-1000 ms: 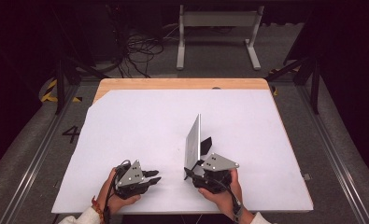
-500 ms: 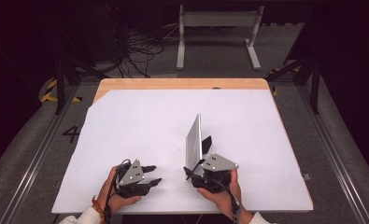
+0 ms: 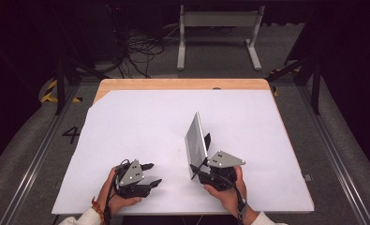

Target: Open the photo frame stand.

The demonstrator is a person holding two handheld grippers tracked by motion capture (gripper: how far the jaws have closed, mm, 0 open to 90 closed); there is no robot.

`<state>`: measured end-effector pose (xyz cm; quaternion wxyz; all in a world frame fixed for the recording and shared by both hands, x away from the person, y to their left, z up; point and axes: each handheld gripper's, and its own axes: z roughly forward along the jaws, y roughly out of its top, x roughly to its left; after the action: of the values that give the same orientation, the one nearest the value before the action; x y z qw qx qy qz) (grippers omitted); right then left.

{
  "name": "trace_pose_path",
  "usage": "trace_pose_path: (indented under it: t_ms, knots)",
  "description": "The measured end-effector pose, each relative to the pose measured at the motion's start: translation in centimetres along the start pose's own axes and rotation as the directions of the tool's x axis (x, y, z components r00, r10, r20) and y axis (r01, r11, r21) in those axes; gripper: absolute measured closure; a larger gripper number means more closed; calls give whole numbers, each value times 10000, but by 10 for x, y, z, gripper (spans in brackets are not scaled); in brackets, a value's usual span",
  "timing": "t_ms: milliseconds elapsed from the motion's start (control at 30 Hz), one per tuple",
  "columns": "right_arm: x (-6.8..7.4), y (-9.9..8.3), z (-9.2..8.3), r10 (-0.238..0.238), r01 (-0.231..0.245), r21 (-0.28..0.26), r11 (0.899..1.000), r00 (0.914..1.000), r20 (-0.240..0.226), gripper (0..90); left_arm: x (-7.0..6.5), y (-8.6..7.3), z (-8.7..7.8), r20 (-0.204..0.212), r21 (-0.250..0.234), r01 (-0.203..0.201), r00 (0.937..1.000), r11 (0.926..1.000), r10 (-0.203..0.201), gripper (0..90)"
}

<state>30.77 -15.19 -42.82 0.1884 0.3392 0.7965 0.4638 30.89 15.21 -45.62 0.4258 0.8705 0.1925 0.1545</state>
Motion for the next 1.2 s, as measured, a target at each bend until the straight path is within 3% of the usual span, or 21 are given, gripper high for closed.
trace_pose_path:
  t_ms: [167,467,767,1200]
  knots:
    - [-9,-2,-3,86,-87,-21,10000,9995,-308,646,0,0,0,18,6,-42,10000,10000,42,405]
    - [-8,-1,2,59,-60,-296,9995,10000,-5,611,-1,1,2,61,79,-91,9999,9999,90,421]
    - [-19,-3,2,317,-331,-360,9988,9988,-384,655,-1,0,2,111,58,-83,9999,9999,82,417]
    - [-29,-3,-1,57,-82,-293,9995,9965,-833,659,-1,-1,4,140,165,-58,9999,9998,56,391]
